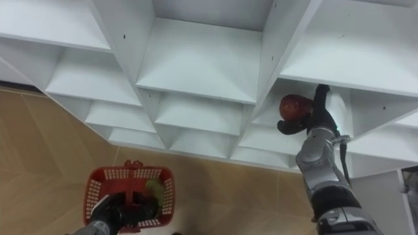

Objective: Collect fruits from the closet

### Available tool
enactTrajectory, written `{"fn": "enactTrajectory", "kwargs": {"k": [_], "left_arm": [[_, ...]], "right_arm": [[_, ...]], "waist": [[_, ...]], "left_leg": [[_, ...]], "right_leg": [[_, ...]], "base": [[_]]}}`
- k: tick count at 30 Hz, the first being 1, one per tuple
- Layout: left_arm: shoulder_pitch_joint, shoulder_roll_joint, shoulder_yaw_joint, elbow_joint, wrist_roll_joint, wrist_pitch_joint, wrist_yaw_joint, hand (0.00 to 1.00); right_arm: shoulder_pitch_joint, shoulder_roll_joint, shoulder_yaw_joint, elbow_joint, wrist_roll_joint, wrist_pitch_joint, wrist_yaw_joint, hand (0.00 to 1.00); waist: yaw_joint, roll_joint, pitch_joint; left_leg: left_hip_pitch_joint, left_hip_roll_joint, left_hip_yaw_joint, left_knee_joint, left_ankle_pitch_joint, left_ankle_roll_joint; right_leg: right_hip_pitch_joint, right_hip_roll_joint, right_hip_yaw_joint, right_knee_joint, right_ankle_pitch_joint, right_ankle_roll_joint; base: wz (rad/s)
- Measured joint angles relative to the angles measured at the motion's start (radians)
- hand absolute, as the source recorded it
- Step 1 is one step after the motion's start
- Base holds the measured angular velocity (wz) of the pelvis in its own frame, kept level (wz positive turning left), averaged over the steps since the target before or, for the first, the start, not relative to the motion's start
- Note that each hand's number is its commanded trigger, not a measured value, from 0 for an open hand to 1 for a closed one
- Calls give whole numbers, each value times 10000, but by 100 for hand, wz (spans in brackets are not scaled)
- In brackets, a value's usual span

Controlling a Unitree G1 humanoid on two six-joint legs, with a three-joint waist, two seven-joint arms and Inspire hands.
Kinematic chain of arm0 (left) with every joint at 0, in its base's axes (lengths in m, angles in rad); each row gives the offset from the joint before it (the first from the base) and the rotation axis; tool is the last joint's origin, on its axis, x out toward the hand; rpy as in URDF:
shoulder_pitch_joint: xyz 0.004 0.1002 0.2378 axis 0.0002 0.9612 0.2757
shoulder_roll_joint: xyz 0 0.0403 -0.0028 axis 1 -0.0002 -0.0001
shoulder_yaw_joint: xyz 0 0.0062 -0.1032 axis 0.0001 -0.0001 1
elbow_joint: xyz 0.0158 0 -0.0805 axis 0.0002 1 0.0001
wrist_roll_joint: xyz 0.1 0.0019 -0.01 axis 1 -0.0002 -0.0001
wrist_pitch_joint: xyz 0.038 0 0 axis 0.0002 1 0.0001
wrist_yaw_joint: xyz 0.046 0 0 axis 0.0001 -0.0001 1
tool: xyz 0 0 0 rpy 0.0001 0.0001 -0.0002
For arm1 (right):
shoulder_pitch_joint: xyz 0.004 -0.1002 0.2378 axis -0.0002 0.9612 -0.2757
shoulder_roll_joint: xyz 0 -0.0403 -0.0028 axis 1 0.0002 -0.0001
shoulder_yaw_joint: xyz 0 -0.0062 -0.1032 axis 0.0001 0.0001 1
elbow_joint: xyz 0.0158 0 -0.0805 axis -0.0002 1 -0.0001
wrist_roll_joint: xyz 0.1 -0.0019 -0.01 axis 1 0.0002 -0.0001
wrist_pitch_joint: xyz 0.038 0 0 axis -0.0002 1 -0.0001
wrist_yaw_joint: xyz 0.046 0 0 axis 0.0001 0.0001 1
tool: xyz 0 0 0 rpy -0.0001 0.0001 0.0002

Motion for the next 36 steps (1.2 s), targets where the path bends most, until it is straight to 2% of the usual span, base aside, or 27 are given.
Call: {"fn": "enactTrajectory", "kwargs": {"k": [11,21,26,29,36], "left_arm": [[29,-5,-185,19,12,2,-91,100],[-97,48,-385,263,3,-6,-148,100],[-327,95,-403,620,9,-21,-208,100],[-317,182,-403,624,8,-30,-206,100],[-342,191,-403,624,5,-91,-210,100]], "right_arm": [[-466,-35,-4,748,384,-19,-31,0],[-746,-91,2,879,592,-19,-30,0],[-803,-261,4,902,614,-19,-29,0],[-803,-267,19,902,585,-19,-28,0],[-803,-299,105,904,577,-20,11,0]], "waist": [[18,-41,21],[31,-111,58],[244,-155,105],[343,-151,114],[497,-102,157]], "left_leg": [[-201,11,-72,-3,53,-29],[-376,12,-96,0,76,-40],[-387,13,-108,2,77,-40],[-400,11,-133,17,77,-40],[-563,4,-199,94,77,-40]], "right_leg": [[-168,-13,-241,28,35,-57],[-342,-15,-252,36,35,-58],[-346,-13,-248,33,35,-57],[-344,-13,-254,36,35,-57],[-418,-28,-368,43,35,-58]], "base": [[2],[1],[0],[1],[3]]}}
